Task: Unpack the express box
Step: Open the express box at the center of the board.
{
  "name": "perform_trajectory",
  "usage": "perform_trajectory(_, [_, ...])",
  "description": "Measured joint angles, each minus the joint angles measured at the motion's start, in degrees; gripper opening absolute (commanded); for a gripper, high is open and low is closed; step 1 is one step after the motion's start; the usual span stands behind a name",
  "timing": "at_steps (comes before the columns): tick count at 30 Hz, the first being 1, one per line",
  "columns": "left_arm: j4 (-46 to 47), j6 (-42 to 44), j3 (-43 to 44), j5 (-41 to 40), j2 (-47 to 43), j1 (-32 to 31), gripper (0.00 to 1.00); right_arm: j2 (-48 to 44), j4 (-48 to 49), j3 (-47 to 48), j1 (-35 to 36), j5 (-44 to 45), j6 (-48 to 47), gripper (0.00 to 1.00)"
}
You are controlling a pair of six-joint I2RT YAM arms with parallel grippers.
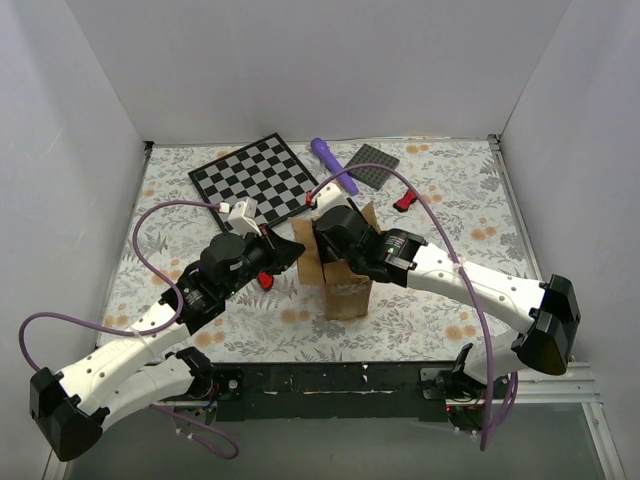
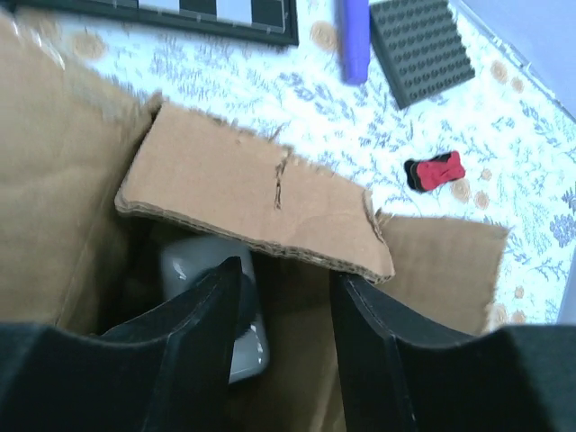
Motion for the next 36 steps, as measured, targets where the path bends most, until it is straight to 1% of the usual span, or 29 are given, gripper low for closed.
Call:
perform_trajectory(6, [0.55,1.25,-0.70,0.31,-0.59,0.00,0.00,-2.58,3.50,1.31,-1.16,0.74,-0.76,0.54])
perform_trajectory(11, [1.01,2.62,-0.96,0.52,-0.85,0.02,0.00,-2.78,4.87,2.82,-3.45,-0.31,-1.16,0.53])
perform_trajectory(15, [1.73,3.98,-1.99,0.68,-1.88,0.02,0.00,-2.71,5.66,2.82,-6.08,-2.86,-1.01,0.54])
perform_trajectory(21, [2.67,5.22,-2.86,0.70,-2.62,0.02,0.00,-2.54,6.25,3.52,-8.07,-7.13,-0.76,0.53])
perform_trajectory(29, [2.78,5.66,-2.89,0.74,-2.62,0.02,0.00,0.07,7.61,6.58,-9.53,-11.32,-0.76,0.53])
perform_trajectory(36, [2.86,5.92,-2.89,0.74,-2.62,0.02,0.00,5.22,6.97,10.27,-11.72,-14.88,-0.44,0.50])
